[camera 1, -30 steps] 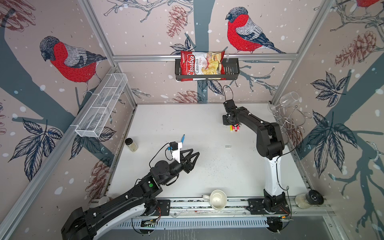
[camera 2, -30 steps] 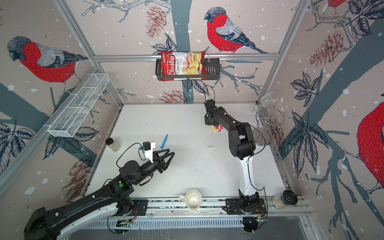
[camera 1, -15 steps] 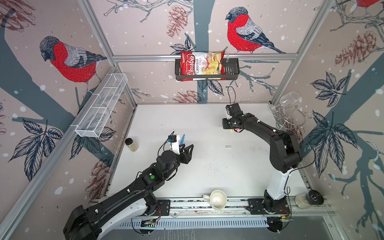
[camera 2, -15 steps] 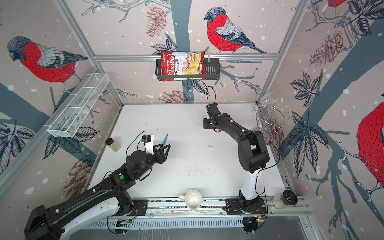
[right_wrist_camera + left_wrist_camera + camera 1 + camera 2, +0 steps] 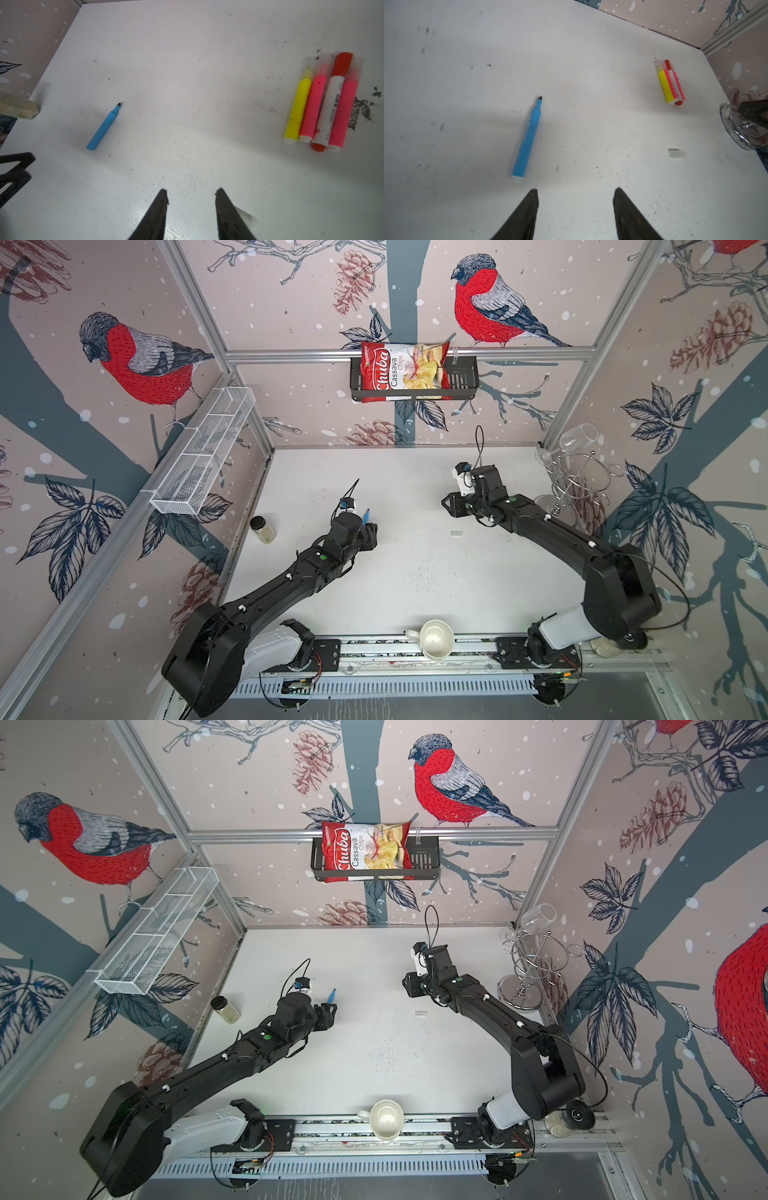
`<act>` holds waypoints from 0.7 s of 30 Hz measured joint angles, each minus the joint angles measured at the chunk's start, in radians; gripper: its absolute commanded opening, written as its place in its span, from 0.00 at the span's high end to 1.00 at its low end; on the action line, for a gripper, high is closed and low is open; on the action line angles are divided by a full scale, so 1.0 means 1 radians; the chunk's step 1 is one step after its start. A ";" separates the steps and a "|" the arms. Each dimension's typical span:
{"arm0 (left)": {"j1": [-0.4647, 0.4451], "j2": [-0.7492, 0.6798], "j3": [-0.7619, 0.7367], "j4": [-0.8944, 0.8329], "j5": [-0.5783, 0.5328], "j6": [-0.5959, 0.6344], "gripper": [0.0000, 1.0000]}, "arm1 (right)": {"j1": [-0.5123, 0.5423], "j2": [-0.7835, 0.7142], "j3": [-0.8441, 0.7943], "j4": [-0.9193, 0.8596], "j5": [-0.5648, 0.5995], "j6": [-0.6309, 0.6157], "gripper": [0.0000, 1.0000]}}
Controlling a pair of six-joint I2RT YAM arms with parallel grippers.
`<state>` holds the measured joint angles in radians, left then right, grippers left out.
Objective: Insert the pens into the pen caps
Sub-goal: 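Lower the left gripper over the blue marker and close on it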
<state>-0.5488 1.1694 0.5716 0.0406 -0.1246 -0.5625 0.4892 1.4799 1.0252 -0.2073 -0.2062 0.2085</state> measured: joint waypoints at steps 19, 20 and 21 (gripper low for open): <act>0.069 0.275 0.114 -0.045 -0.012 0.020 0.49 | 0.000 -0.172 -0.217 0.105 -0.053 0.006 0.57; 0.069 0.286 0.120 -0.045 -0.015 0.021 0.50 | 0.000 -0.174 -0.224 0.108 -0.053 0.007 0.57; 0.070 0.301 0.127 -0.045 -0.017 0.024 0.50 | 0.000 -0.177 -0.230 0.108 -0.055 0.008 0.57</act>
<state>-0.4786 1.4700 0.6991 -0.0048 -0.1417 -0.5388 0.4892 1.3025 0.7952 -0.0990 -0.2611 0.2161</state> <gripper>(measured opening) 0.506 0.433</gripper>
